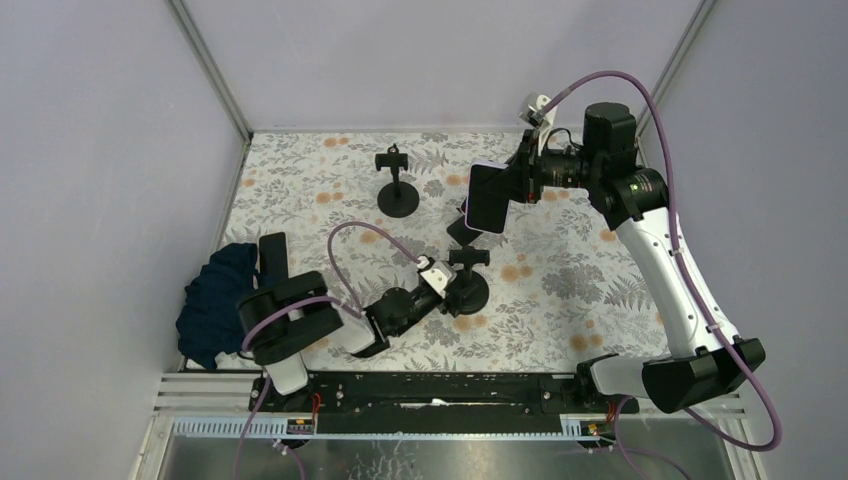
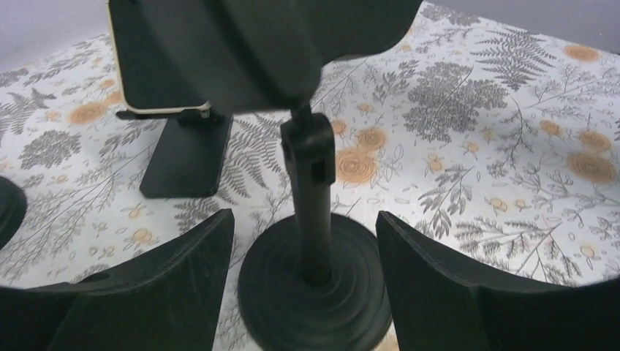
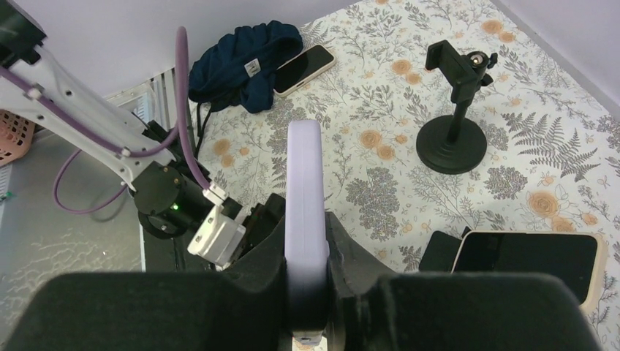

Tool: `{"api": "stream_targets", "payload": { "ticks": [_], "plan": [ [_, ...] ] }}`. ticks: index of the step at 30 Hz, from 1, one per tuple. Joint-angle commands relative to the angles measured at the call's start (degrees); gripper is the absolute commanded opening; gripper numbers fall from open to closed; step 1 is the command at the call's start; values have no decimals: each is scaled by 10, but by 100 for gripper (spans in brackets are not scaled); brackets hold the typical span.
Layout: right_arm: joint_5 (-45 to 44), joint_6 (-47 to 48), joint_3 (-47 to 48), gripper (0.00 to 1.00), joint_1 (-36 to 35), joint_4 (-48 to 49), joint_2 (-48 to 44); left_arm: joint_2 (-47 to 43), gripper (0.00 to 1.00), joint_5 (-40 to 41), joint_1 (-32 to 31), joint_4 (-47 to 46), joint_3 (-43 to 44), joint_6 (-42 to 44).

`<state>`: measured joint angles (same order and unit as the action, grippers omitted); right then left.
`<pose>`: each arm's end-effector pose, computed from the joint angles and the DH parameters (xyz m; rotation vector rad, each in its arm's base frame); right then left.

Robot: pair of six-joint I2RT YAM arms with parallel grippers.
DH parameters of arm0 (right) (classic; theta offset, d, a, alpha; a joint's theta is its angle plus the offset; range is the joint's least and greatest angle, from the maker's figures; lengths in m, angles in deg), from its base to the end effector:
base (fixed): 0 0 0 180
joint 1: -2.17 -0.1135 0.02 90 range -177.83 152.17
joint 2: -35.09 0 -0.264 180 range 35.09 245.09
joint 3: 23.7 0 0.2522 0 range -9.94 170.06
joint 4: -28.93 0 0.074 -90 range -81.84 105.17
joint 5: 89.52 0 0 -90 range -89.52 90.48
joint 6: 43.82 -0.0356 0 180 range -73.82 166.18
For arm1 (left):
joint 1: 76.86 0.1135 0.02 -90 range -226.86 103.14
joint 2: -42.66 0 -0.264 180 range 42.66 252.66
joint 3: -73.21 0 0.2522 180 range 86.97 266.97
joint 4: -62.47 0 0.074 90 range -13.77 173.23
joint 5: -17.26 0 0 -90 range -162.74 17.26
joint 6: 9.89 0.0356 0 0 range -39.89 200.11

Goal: Place the phone on the phone stand
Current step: Move the phone stand to the center of the board.

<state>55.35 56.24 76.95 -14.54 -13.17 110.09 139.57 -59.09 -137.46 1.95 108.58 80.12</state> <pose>0.2499 0.1054 0.4509 -1.0428 1.5122 0.9618 0.1450 -0.2403 0.1519 0.6503 1.4886 -0.6328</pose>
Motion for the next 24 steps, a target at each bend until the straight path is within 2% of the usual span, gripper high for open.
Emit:
{"api": "stream_targets", "payload": {
  "ticks": [1, 5, 6, 8, 12, 18, 24],
  "plan": [
    [0, -14, 10, 0, 6, 44, -10, 59, 72, -2, 14, -136, 28, 18],
    [-4, -8, 18, 0, 7, 38, 1, 79, 53, -49, 35, -119, 50, 1],
    [-2, -9, 22, 0, 7, 37, 6, 81, 45, -62, 40, -118, 51, -7],
    [2, -12, 28, 0, 8, 36, 14, 83, 20, -74, 54, -110, 51, -22],
    [12, -12, 40, 0, 8, 31, 29, 63, 2, -98, 78, -97, 28, -11],
    [51, -27, 53, 0, 8, 45, 60, -8, 0, -180, 164, -47, -22, -8],
    [114, -58, 66, 0, 1, 108, 105, -23, 4, -308, 252, 27, -4, -5]
  ]
}}
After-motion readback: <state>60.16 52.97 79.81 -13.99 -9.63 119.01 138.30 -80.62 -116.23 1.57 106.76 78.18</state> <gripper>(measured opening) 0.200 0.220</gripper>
